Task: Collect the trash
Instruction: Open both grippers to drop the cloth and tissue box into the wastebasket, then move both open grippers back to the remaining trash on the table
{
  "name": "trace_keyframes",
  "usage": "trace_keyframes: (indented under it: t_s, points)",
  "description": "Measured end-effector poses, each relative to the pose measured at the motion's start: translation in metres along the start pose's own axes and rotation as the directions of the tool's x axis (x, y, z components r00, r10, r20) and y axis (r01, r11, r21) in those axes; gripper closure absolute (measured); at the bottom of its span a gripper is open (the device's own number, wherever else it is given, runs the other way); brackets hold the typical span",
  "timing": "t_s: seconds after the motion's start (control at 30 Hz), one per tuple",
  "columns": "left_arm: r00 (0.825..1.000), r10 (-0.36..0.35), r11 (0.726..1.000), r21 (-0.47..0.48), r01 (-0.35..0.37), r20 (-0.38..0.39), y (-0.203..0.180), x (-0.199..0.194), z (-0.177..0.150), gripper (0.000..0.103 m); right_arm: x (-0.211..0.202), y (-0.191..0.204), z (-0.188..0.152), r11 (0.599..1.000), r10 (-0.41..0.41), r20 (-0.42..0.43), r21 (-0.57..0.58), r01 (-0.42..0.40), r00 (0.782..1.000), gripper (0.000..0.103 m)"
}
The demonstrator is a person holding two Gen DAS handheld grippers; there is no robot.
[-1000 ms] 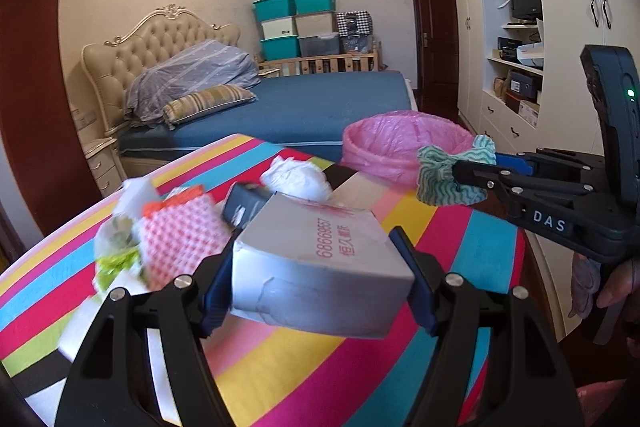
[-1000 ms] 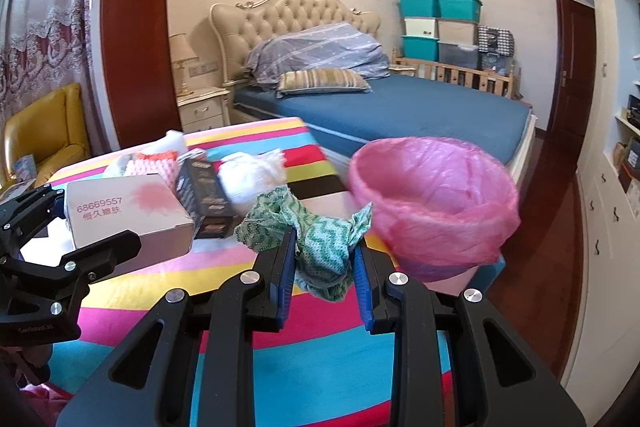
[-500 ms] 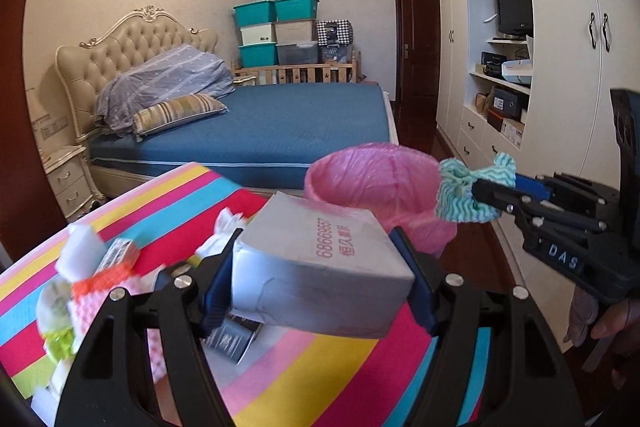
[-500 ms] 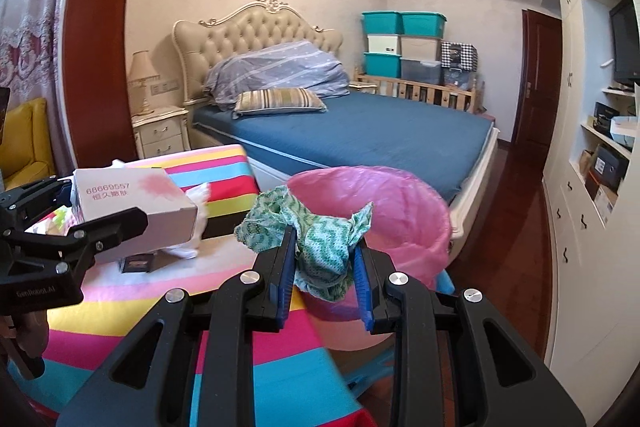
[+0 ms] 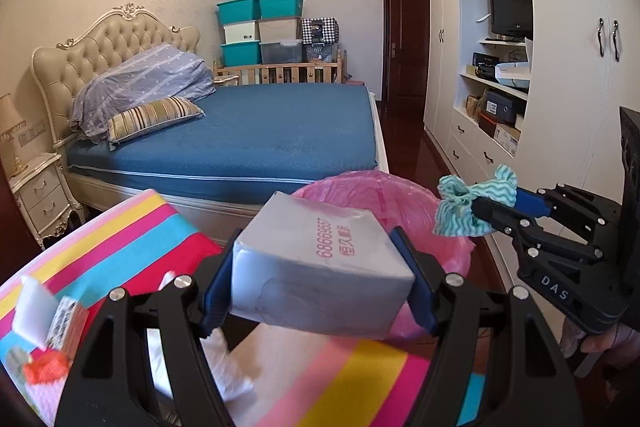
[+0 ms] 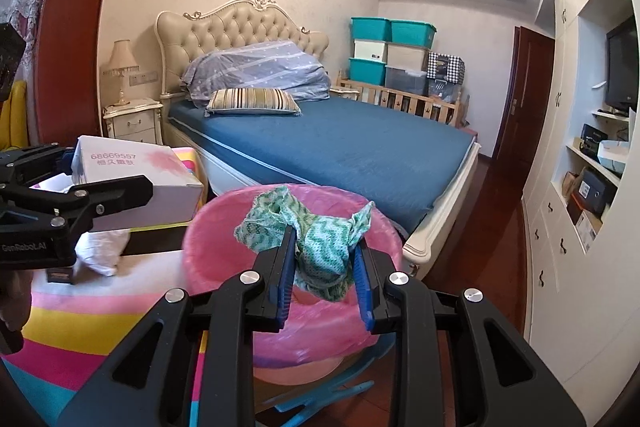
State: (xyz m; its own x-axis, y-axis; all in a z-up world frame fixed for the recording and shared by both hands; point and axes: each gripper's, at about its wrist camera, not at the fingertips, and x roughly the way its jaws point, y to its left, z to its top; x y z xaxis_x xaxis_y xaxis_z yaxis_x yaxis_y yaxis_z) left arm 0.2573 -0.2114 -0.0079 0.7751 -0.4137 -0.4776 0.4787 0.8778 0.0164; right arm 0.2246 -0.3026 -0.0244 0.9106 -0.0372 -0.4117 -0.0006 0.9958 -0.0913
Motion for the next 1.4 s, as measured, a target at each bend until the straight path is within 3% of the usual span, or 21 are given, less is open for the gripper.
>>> trace_keyframes:
  t_s: [0.33,0.37,0.47,0.6,0.77,0.9,1.1,1.4]
  points:
    - [0.999,0.005,1.0,-0.016,-0.006,-0.036,-0.001,0.054,0.021,0.033,0.048,-0.03,0.002,0.995,0.084,-0.029,0.048,-0.082,0.996,0.072]
    - [0.999,0.002,1.0,-0.018,-0.003,-0.037,0.0,0.058,0.022,0.033,0.049,-0.029,-0.002,0.994,0.097,-0.03,0.05,-0.095,0.995,0.067]
    - [0.999,-0.03,0.999,-0.037,0.029,-0.029,0.006,0.064,0.022,0.023,0.053,-0.039,-0.005,0.991,0.111,-0.007,0.074,-0.111,0.994,0.028]
    - [1.0,-0.008,0.999,-0.034,0.008,-0.013,0.009,0.056,0.021,0.019,0.041,-0.051,-0.008,0.992,0.08,0.018,0.092,-0.081,0.997,0.028]
    - [0.999,0.046,0.998,-0.047,-0.046,0.007,0.014,0.029,0.012,0.005,0.01,-0.049,-0.015,0.995,0.046,0.03,0.087,-0.048,0.999,0.027]
    - [0.997,0.075,0.995,-0.064,-0.075,0.002,0.018,0.004,-0.001,0.005,-0.019,-0.033,-0.024,0.995,0.039,0.032,0.095,-0.042,0.999,0.018]
    - [0.994,0.108,0.993,-0.058,-0.107,0.004,0.02,-0.049,-0.032,0.005,-0.049,0.007,-0.046,0.991,0.064,0.012,0.118,-0.065,0.998,0.018]
    - [0.988,0.154,0.988,-0.03,-0.153,0.033,0.027,-0.132,-0.075,0.005,-0.059,0.087,-0.063,0.988,0.14,-0.067,0.076,-0.135,0.988,0.018]
